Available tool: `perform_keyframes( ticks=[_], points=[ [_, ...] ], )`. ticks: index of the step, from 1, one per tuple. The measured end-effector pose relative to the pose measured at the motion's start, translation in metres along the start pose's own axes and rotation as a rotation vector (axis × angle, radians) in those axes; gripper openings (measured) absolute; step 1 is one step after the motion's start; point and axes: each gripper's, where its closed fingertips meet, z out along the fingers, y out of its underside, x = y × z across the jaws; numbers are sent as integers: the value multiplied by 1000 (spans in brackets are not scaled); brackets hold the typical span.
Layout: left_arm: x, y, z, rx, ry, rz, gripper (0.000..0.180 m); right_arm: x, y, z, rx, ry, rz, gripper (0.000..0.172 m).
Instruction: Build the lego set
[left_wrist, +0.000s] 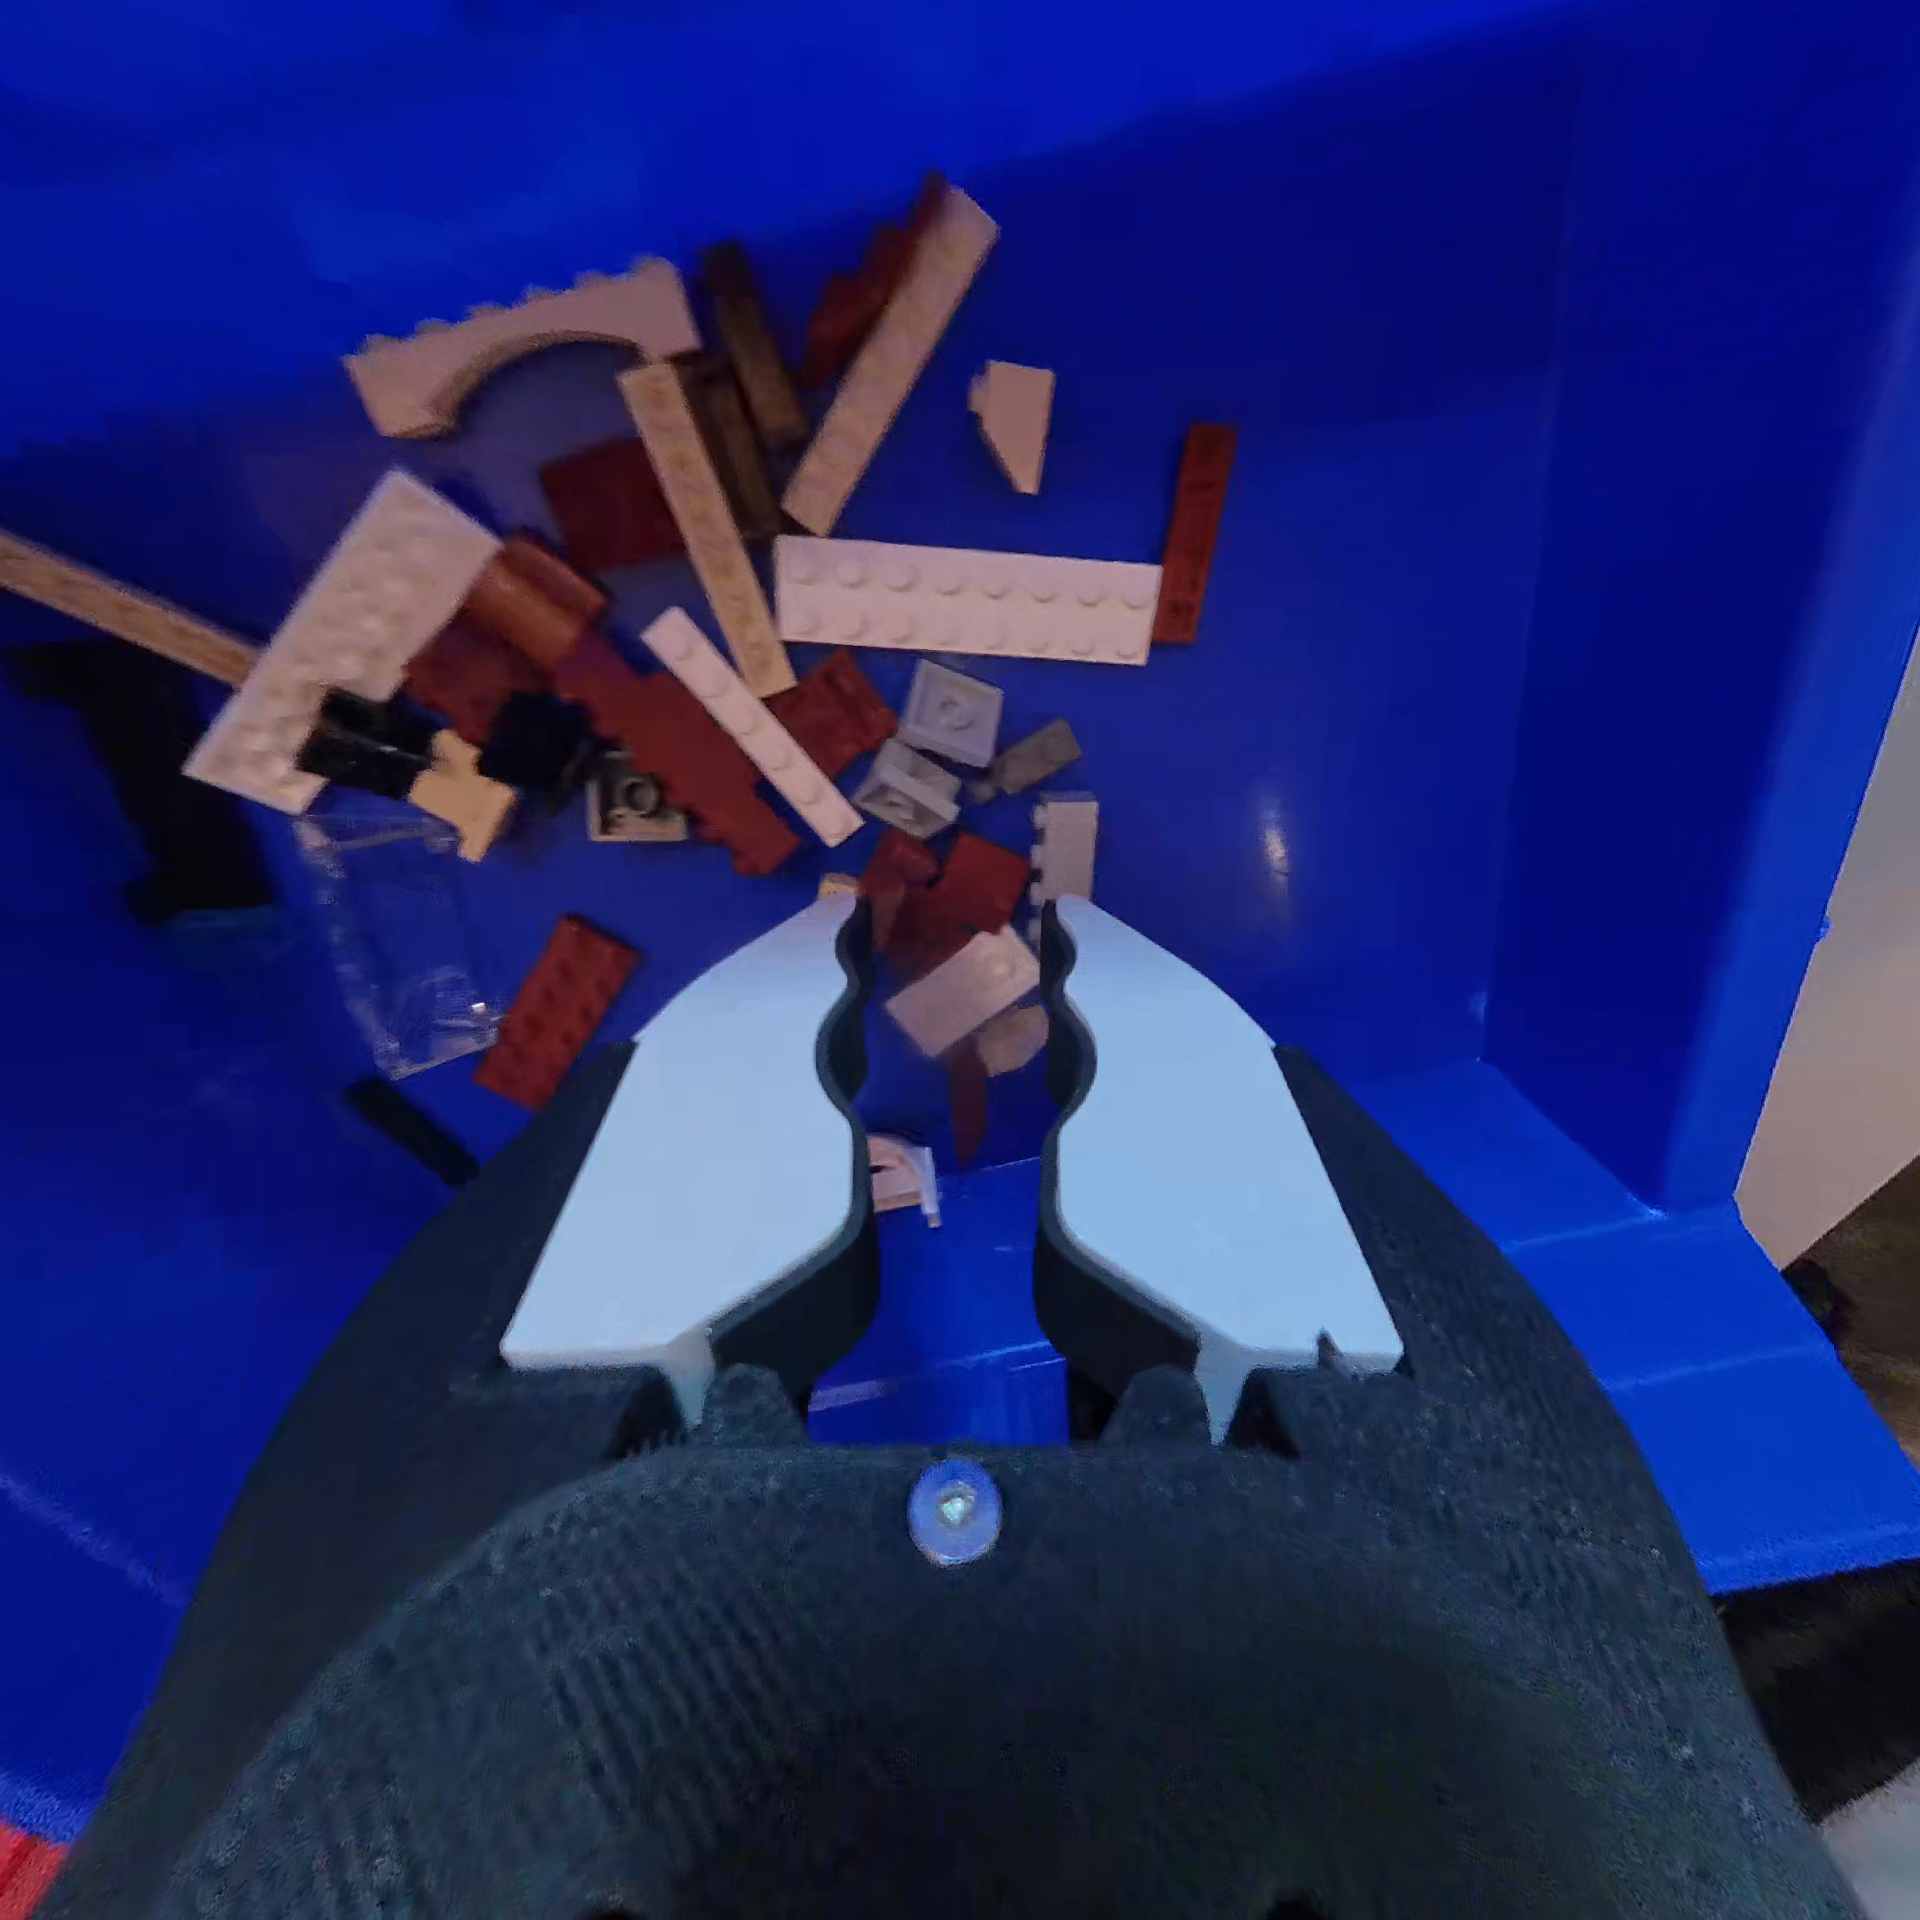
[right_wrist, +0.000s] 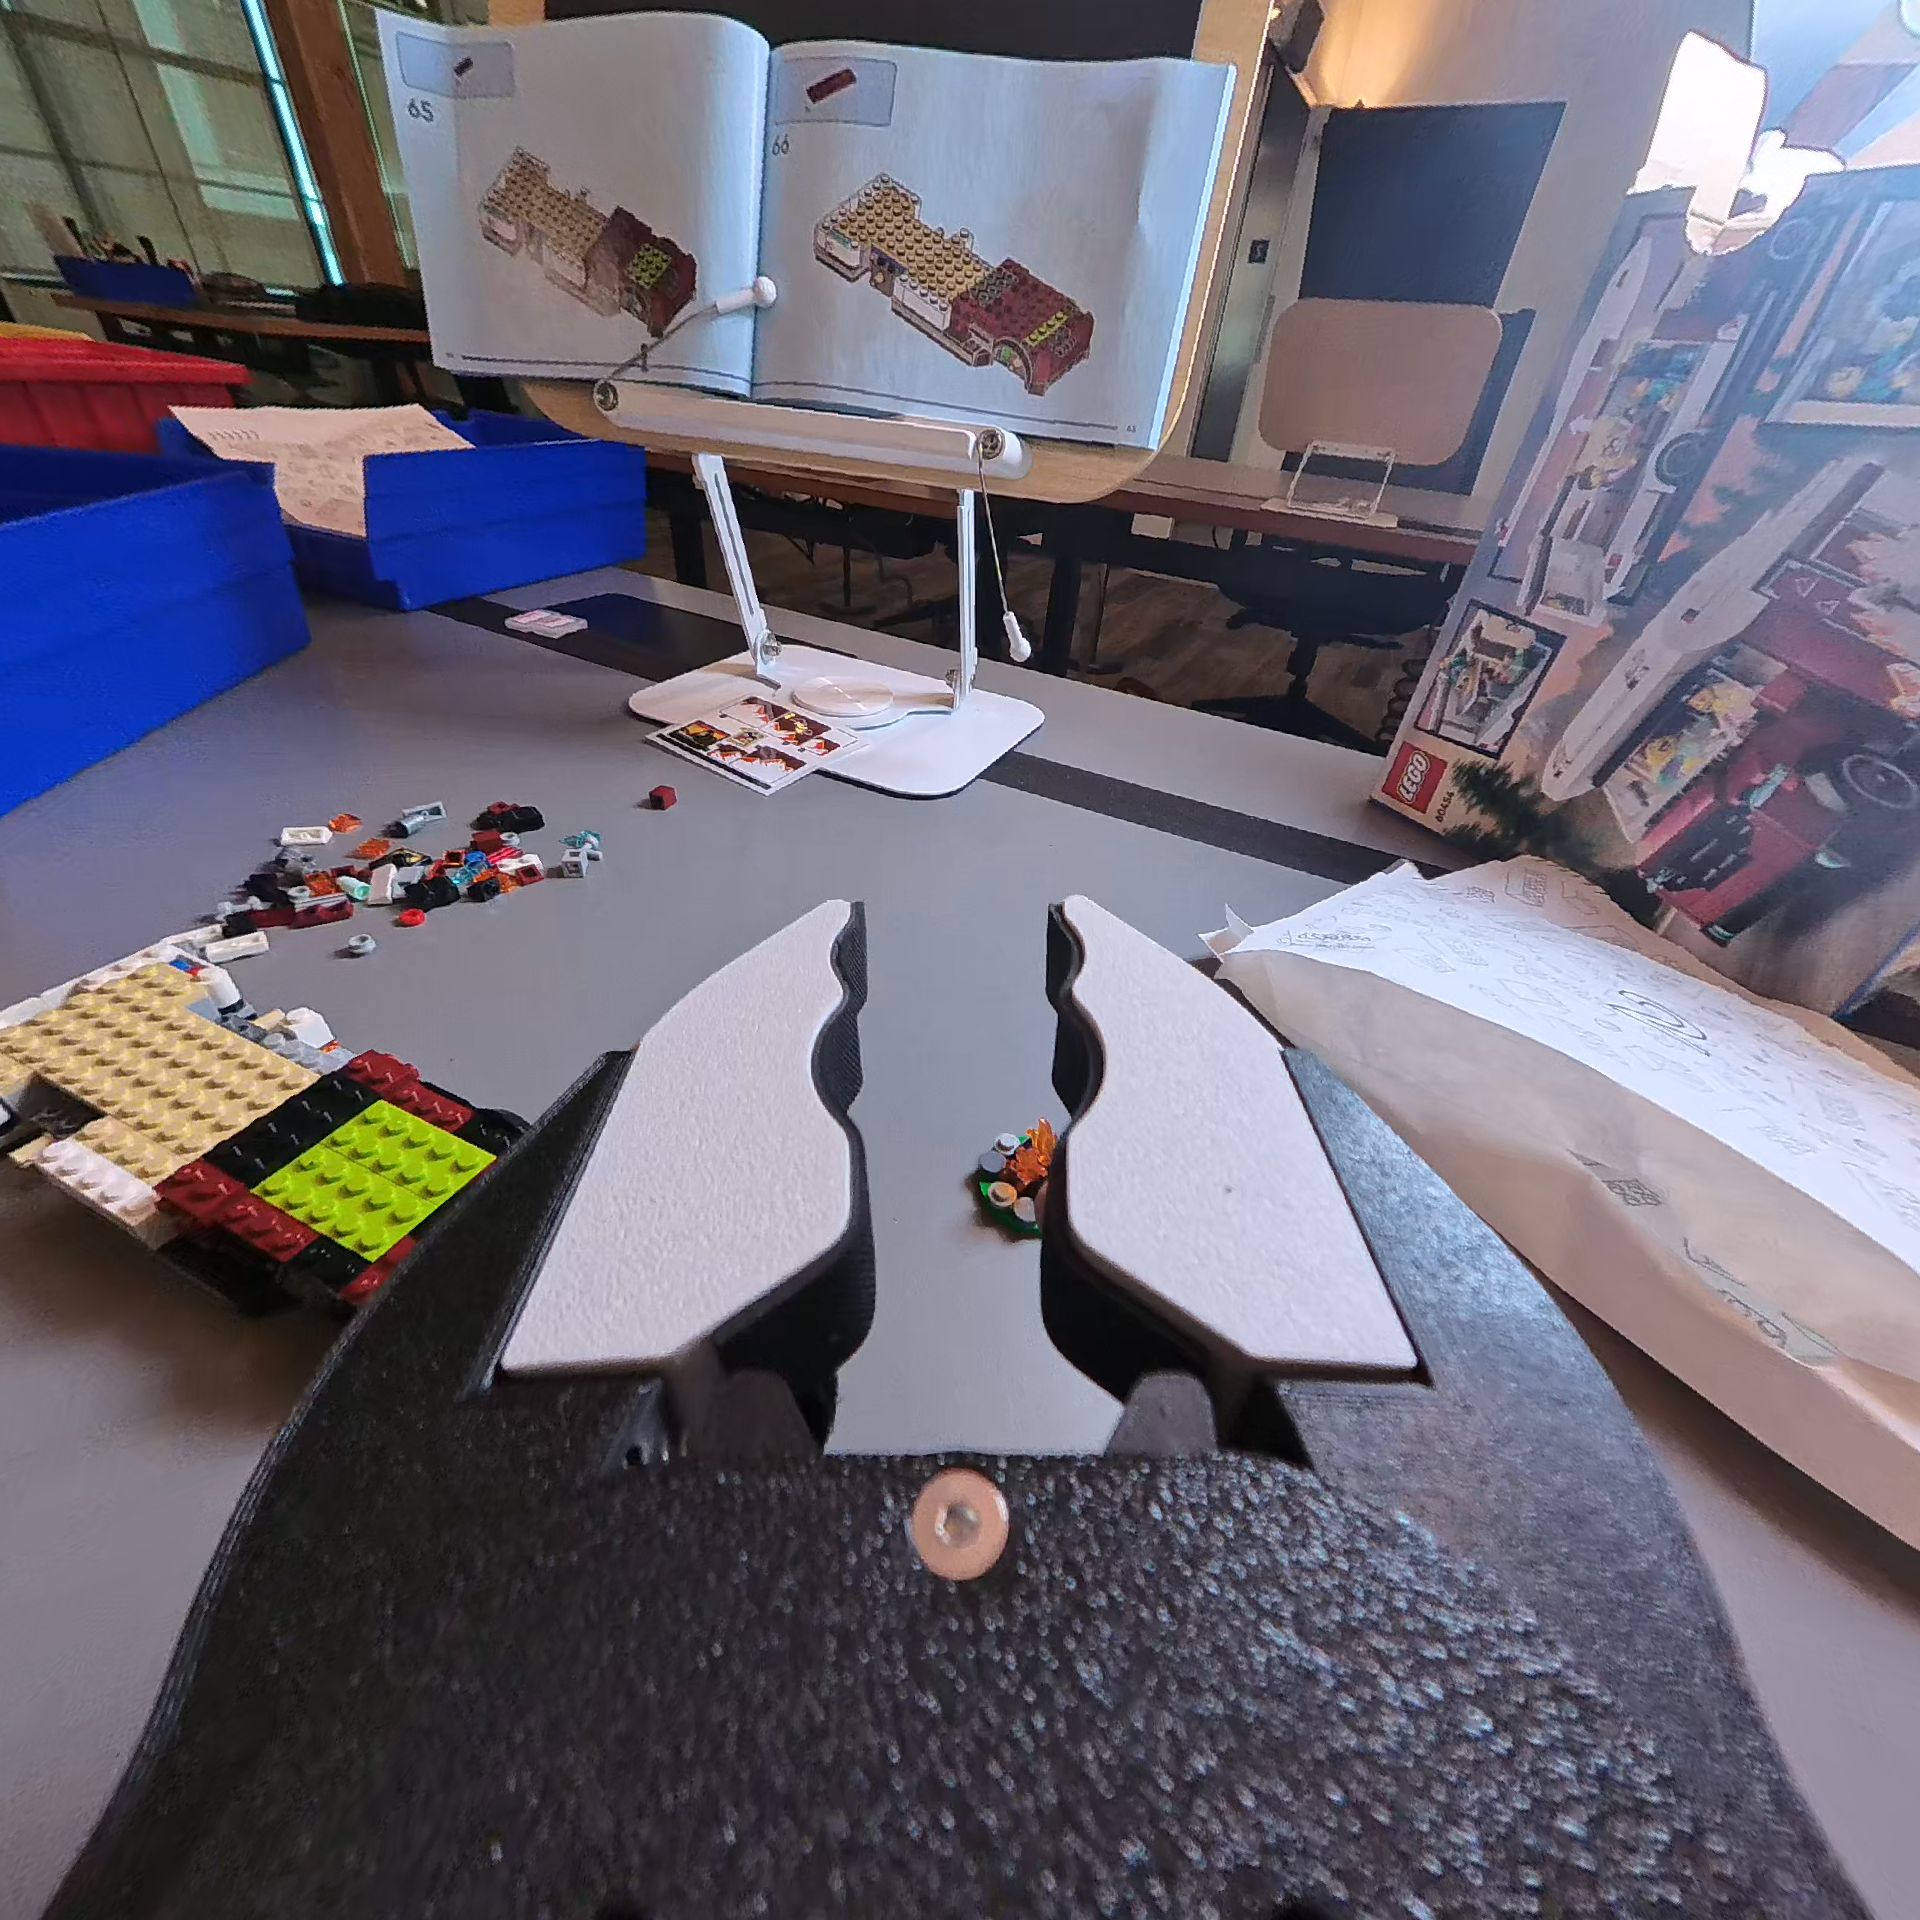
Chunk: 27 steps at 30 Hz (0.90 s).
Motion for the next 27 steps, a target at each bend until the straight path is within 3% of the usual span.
perform_keyframes(
  ticks=[4, 6, 8, 13, 16, 20, 23, 27],
  points=[
    [14, 1, 11, -10, -55, 46, 30, 1, 2, 1, -6, 1, 5, 33],
    [18, 1, 16, -20, -87, 67, 15, 0, 3, 2, -12, -3, 4, 33],
    [25, 1, 15, -24, -96, 94, 10, -1, 4, 3, -16, -6, 3, 33],
    [41, -5, -25, 104, -79, 63, 16, 0, 3, 2, -10, -2, 9, 33],
    [36, -7, -58, 215, -130, 27, 31, -1, 4, 3, -11, -9, 8, 33],
    [18, 6, -92, 290, -246, -35, 30, -2, 3, 3, -7, -15, 10, 33],
    [-5, 22, -101, 272, -349, -93, 28, -2, 3, 2, -6, -16, 12, 33],
    [-20, 32, -96, 258, -372, -137, 27, -2, 2, 2, -5, -15, 8, 33]
  ],
)
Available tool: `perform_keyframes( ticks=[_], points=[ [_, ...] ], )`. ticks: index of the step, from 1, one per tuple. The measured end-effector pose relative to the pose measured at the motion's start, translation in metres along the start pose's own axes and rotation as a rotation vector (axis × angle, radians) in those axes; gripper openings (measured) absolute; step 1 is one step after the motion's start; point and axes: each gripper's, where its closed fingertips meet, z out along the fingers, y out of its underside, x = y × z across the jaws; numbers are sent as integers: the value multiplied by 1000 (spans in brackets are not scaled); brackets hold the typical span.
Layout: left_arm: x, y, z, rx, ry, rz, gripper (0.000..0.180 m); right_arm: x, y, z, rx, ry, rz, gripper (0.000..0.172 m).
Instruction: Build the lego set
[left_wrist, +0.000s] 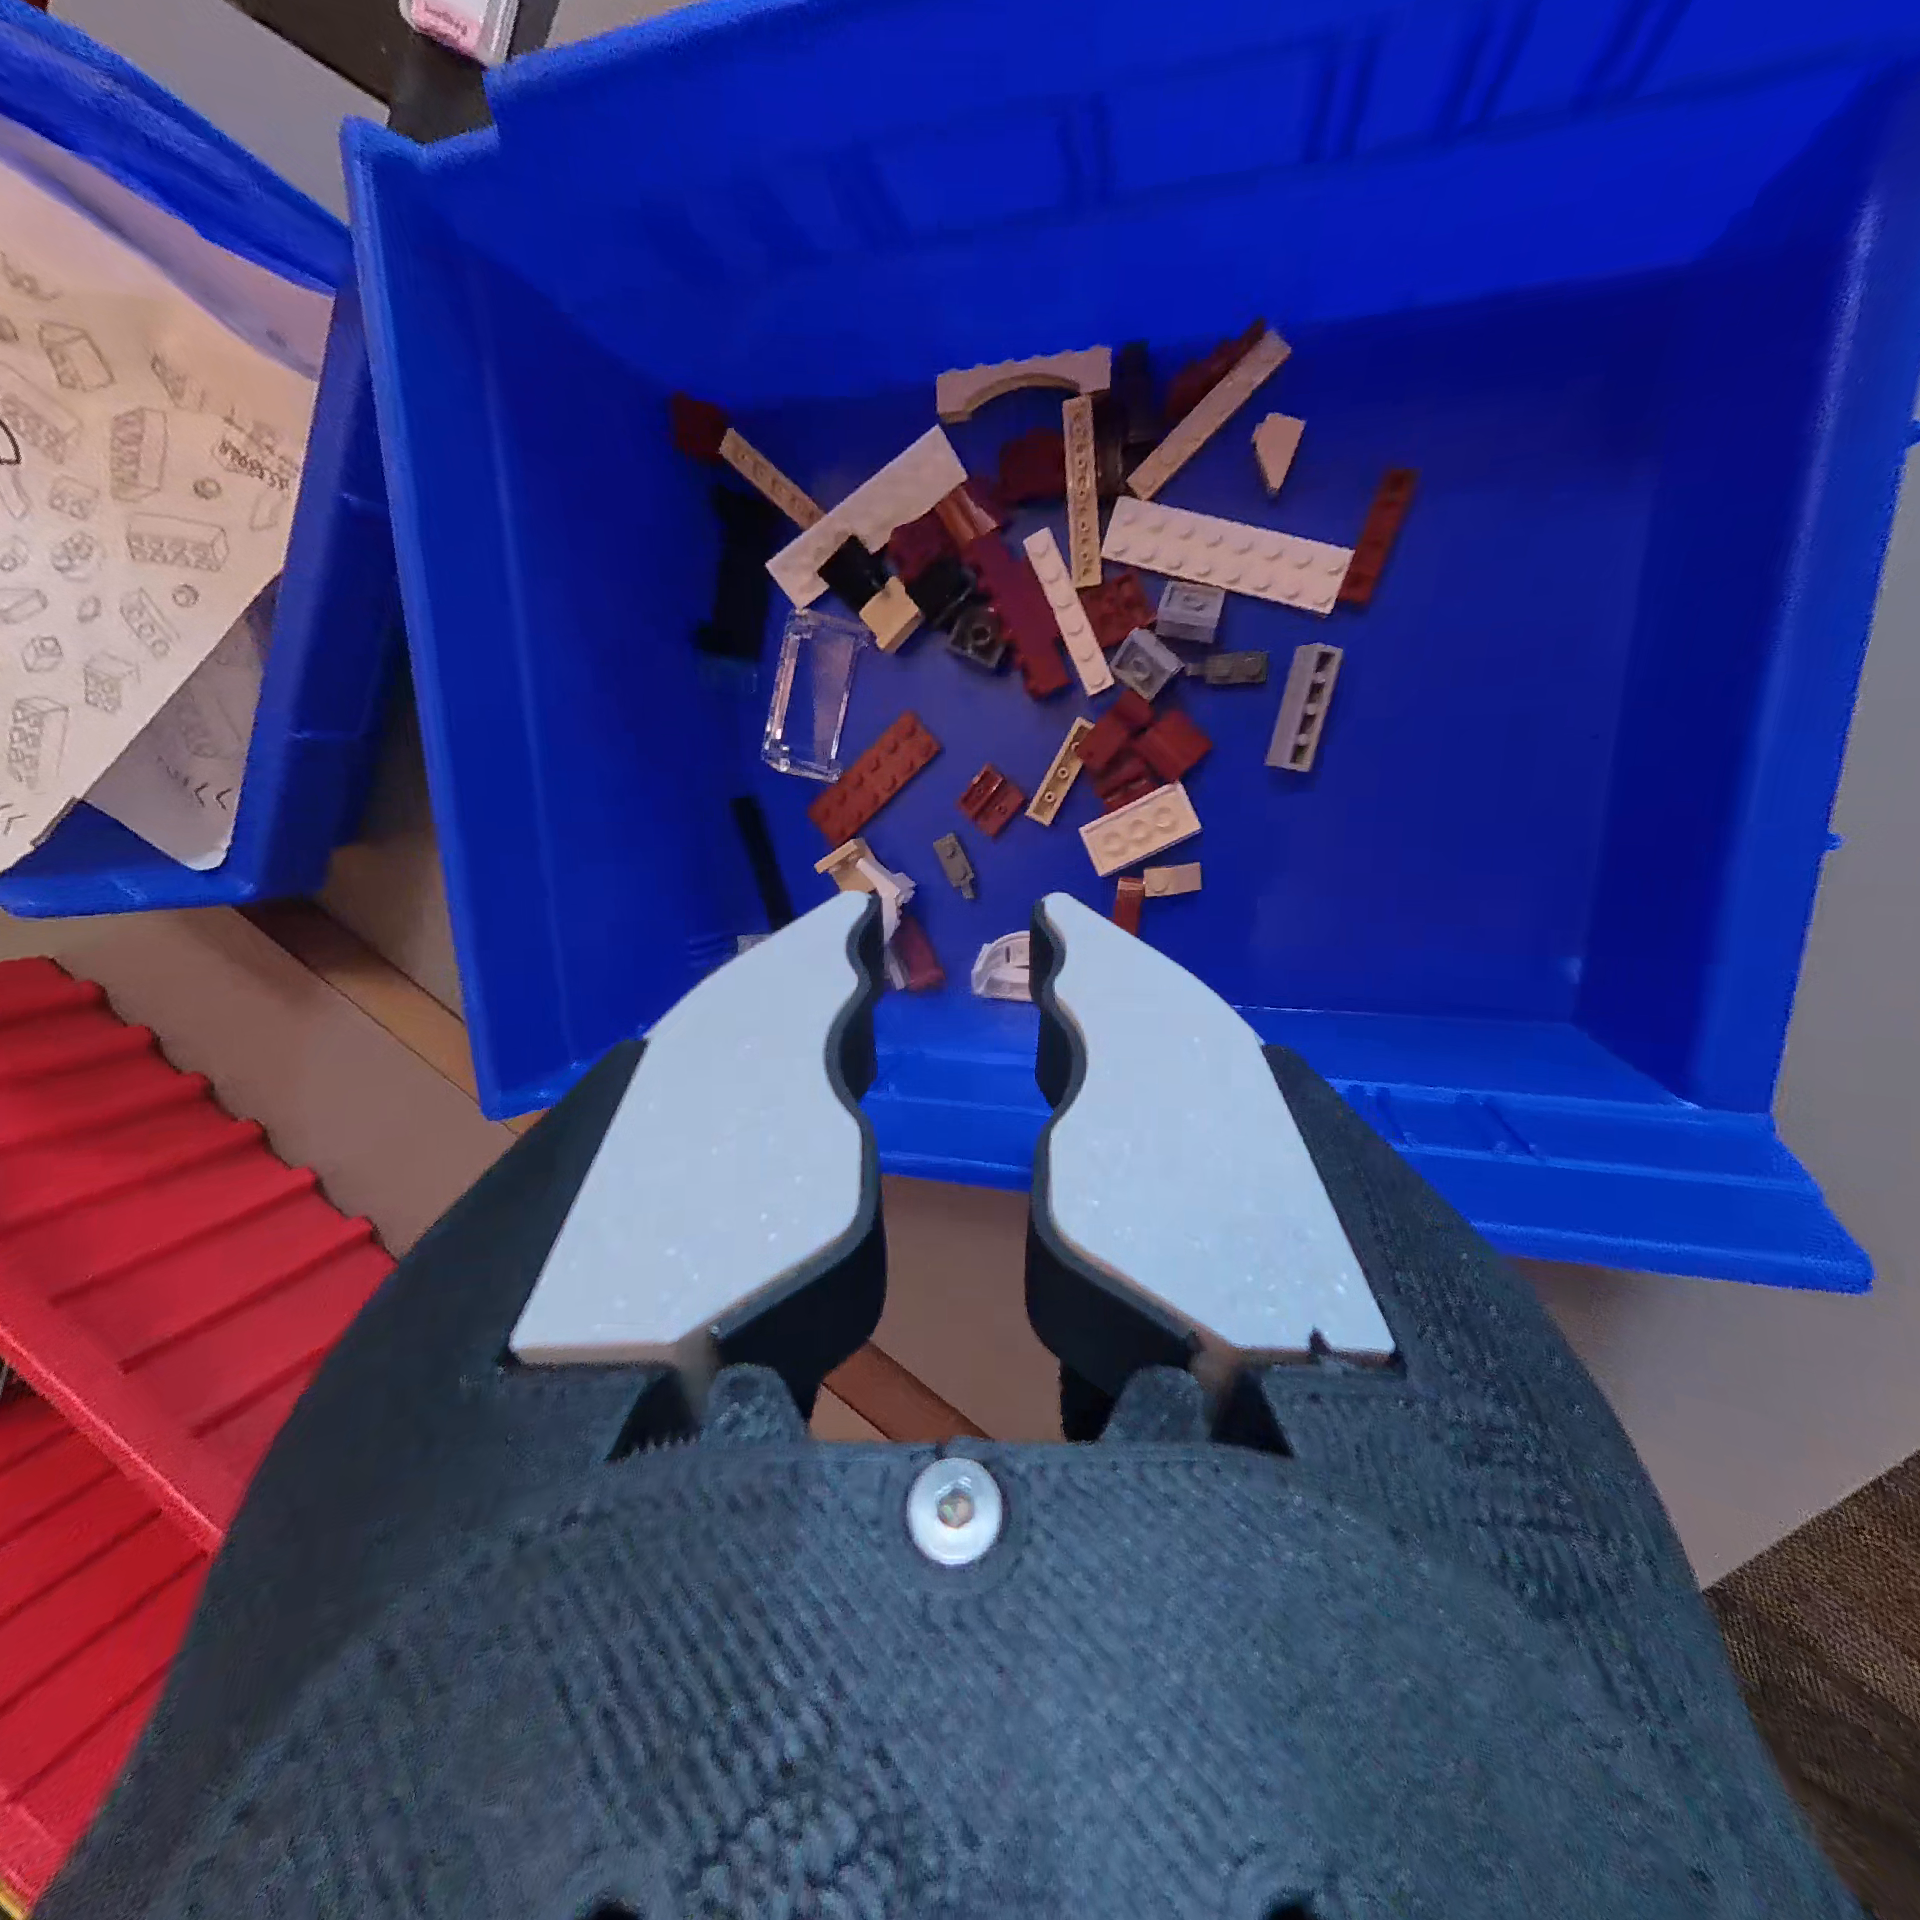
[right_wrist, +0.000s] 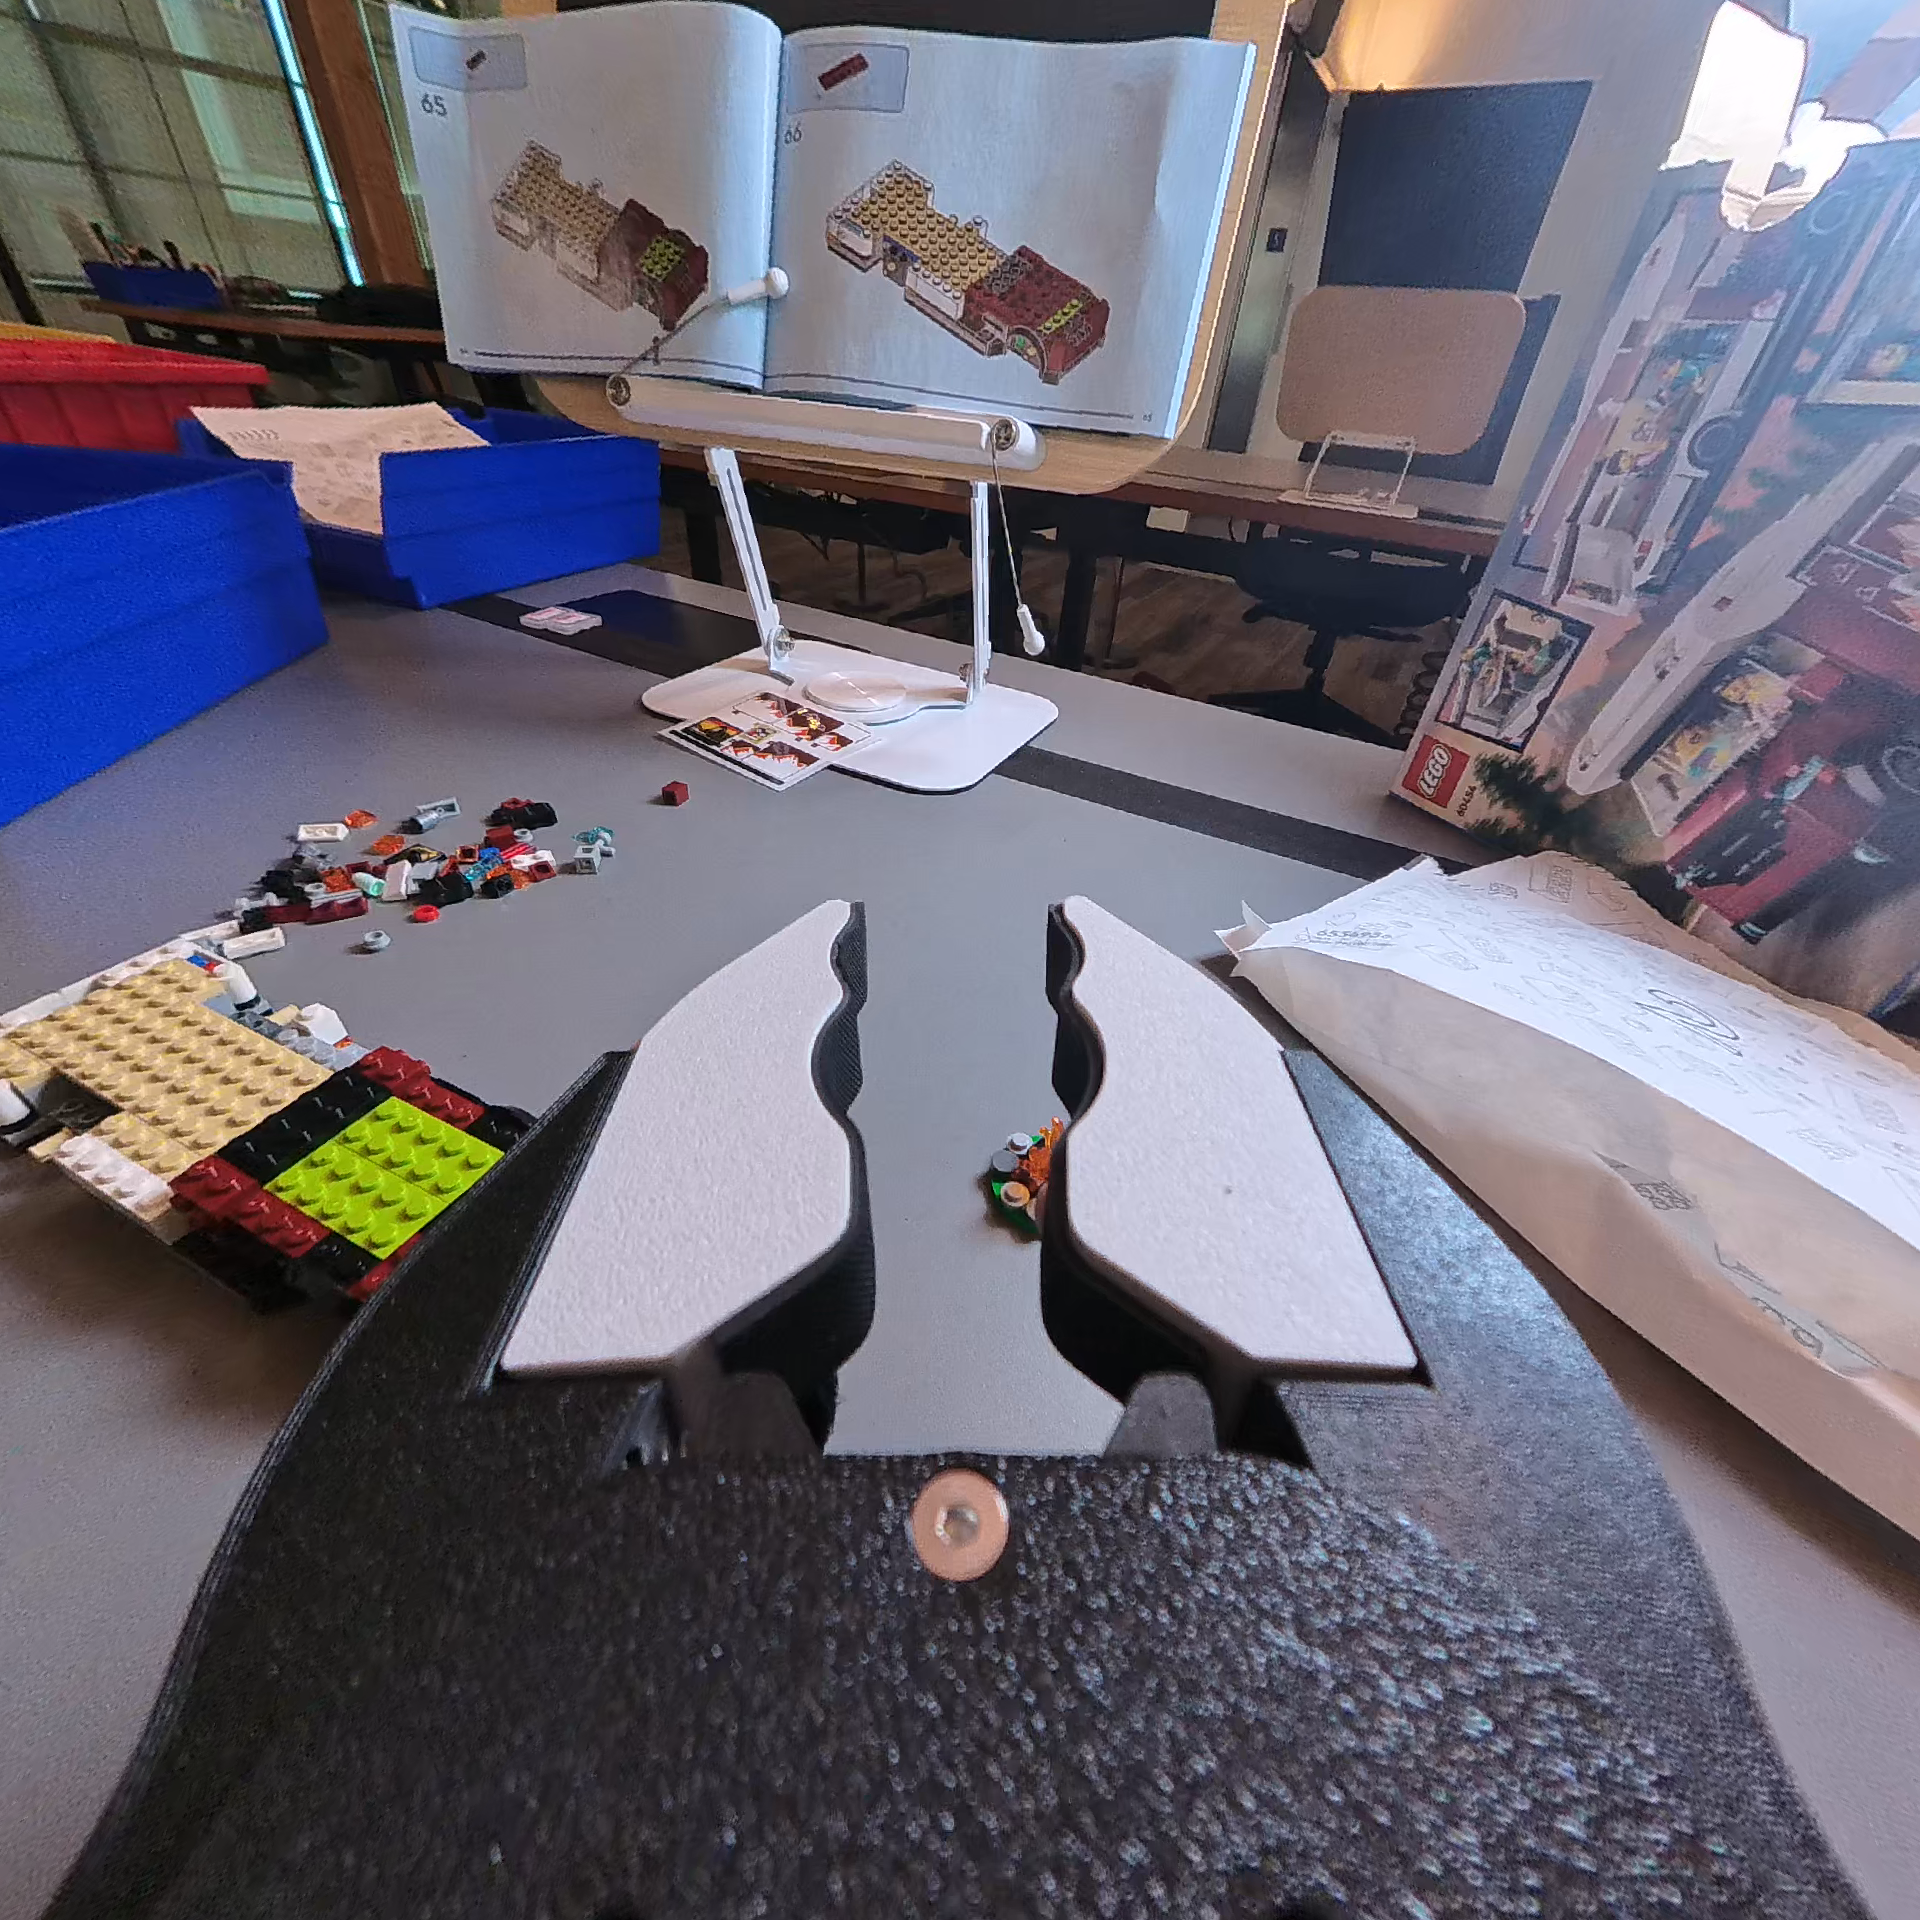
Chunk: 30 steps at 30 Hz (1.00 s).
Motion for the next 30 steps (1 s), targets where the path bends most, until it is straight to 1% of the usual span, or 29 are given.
perform_keyframes(
  ticks=[4, 9, 13, 16, 18, 20, 21, 23, 25, 27, 30],
  points=[
    [-5, 6, 13, -36, -11, 4, 24, 2, 0, 0, -1, 8, 1, 33],
    [-16, 14, 38, -144, -14, 25, 19, 0, 3, 2, -12, 5, -2, 33],
    [-21, 28, 70, -340, 61, 50, 25, -2, 4, 3, -20, 5, -10, 33],
    [-29, 46, 89, -518, 97, 72, 29, 1, 3, 2, -16, 17, -10, 33],
    [-26, 60, 97, -628, 156, 51, 33, 3, 2, 0, -10, 26, -6, 33],
    [-27, 67, 103, -678, 169, 55, 30, 4, 2, -1, -9, 30, -4, 33],
    [-25, 69, 104, -694, 194, 59, 18, 4, 2, -1, -10, 29, -3, 33],
    [-25, 66, 103, -684, 190, 90, 16, 4, 3, 0, -13, 25, -3, 33],
    [-14, 59, 96, -654, 248, 73, 15, 4, 3, 0, -14, 22, -3, 33],
    [-10, 42, 90, -549, 255, 71, 15, 3, 3, 0, -11, 19, 0, 33],
    [-15, 9, 79, -349, 228, 45, 15, 2, 2, 1, -9, 13, -1, 33]
  ],
)
